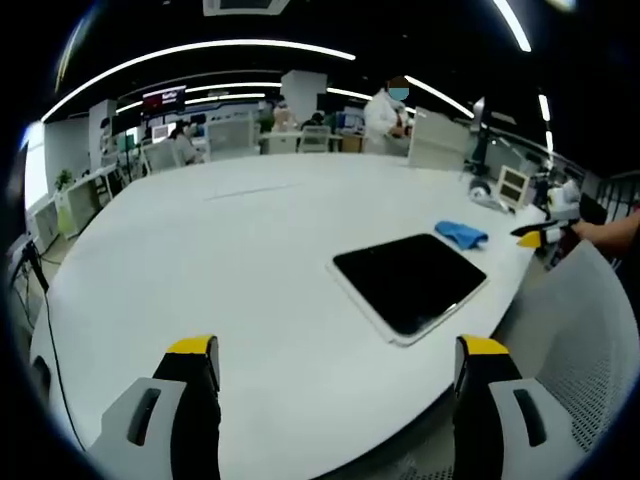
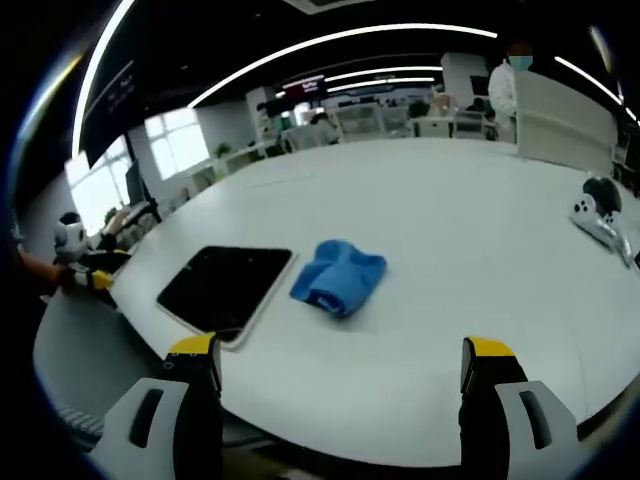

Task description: Wipe the mirror surface with the cleaning cloth until all visible marks leave the cleaned area.

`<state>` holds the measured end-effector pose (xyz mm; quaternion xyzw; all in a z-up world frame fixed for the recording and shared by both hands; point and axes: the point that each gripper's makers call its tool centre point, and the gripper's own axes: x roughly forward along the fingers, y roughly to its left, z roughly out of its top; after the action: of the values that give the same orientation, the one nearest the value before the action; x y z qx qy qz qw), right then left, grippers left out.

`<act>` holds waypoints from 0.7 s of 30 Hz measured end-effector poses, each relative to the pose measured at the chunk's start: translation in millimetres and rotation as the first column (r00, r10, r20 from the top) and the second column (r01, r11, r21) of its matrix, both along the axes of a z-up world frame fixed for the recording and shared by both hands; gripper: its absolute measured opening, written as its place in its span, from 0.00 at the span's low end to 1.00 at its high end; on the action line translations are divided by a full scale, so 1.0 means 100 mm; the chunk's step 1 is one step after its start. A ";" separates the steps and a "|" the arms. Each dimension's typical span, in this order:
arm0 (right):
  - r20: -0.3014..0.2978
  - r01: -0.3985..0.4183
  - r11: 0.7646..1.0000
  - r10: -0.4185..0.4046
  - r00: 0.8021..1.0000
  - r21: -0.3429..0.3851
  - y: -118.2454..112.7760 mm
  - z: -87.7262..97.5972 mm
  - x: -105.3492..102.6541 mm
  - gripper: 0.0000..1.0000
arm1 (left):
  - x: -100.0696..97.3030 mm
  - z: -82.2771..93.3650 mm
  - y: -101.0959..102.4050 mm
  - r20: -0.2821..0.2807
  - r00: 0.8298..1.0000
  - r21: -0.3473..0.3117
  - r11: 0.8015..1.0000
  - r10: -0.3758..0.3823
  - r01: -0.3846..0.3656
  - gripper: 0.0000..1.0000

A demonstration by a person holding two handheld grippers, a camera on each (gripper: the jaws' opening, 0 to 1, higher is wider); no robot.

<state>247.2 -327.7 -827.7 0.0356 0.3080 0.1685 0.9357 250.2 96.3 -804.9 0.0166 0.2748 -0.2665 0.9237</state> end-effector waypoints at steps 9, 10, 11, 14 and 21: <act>-0.017 -0.039 0.999 0.038 0.999 -0.009 0.13 -0.09 -0.01 1.00 | 0.01 0.01 0.01 -0.009 1.000 -0.035 0.999 0.026 -0.027 0.99; -0.026 -0.052 0.998 0.051 0.998 -0.023 0.13 -0.11 -0.02 1.00 | 0.01 0.01 0.01 -0.010 1.000 -0.031 0.999 0.025 -0.026 0.99; -0.029 -0.051 0.998 0.051 0.998 -0.026 0.14 -0.11 -0.01 1.00 | 0.00 0.01 0.01 -0.010 1.000 -0.026 0.999 0.021 -0.021 0.99; -0.027 -0.048 0.999 0.047 0.999 -0.021 0.14 -0.10 -0.01 1.00 | 0.00 0.01 0.02 -0.009 1.000 -0.030 0.999 0.020 -0.020 0.99; -0.032 -0.033 0.999 0.032 0.999 -0.014 0.09 -0.11 -0.03 1.00 | 0.02 0.02 0.07 0.002 0.999 -0.024 0.999 0.046 -0.046 0.99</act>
<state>244.3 -318.9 -839.0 0.0265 0.3247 0.1809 0.9280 252.1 102.9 -802.9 -0.0005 0.2707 -0.2484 0.9301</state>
